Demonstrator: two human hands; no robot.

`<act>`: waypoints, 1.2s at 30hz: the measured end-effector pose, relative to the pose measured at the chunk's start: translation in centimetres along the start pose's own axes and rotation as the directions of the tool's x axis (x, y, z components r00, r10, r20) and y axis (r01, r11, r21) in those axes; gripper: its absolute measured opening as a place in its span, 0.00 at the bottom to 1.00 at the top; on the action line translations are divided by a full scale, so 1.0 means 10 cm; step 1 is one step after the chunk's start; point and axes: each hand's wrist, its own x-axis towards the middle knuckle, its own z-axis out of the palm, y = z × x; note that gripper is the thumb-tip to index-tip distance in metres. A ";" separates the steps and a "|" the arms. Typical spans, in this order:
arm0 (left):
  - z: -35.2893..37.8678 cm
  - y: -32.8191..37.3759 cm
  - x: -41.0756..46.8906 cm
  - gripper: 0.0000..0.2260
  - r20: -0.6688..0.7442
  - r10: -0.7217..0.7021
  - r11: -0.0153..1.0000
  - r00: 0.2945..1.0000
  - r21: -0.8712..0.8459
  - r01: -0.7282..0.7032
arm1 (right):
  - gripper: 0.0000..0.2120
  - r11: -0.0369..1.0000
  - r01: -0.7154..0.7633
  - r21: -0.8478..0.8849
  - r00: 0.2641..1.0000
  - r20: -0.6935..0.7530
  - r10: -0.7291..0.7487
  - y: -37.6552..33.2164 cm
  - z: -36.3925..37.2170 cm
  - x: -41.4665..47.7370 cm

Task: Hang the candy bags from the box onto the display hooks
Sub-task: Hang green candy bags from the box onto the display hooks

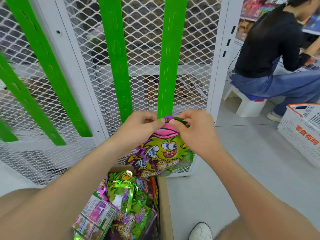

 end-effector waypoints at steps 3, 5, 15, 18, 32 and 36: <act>-0.05 -0.02 -0.05 0.15 0.040 0.012 1.000 0.999 -0.002 -0.012 | 0.05 1.000 0.001 -0.019 1.000 0.004 -0.001 -0.02 0.03 -0.01; -0.06 -0.04 -0.06 0.16 0.063 0.009 1.000 0.998 -0.011 -0.008 | 0.07 1.000 -0.009 -0.022 1.000 0.007 0.009 -0.03 0.03 -0.02; 0.02 -0.11 -0.10 0.08 0.040 0.012 0.996 0.999 0.083 -0.015 | 0.10 0.994 -0.110 -0.020 0.977 0.183 0.111 0.08 0.05 -0.01; 0.01 -0.07 -0.12 0.14 0.029 0.056 0.997 0.998 0.047 -0.057 | 0.09 0.998 -0.056 -0.021 0.984 0.168 0.059 0.09 0.05 -0.02; -0.06 -0.03 -0.11 0.14 0.110 -0.081 0.985 0.991 -0.142 0.096 | 0.04 0.990 0.073 0.124 0.949 0.297 -0.108 0.05 -0.09 -0.20; -0.07 0.02 -0.10 0.16 0.143 -0.214 0.935 0.966 -0.257 0.245 | 0.06 0.984 0.018 0.175 0.972 0.229 -0.059 0.03 0.00 -0.19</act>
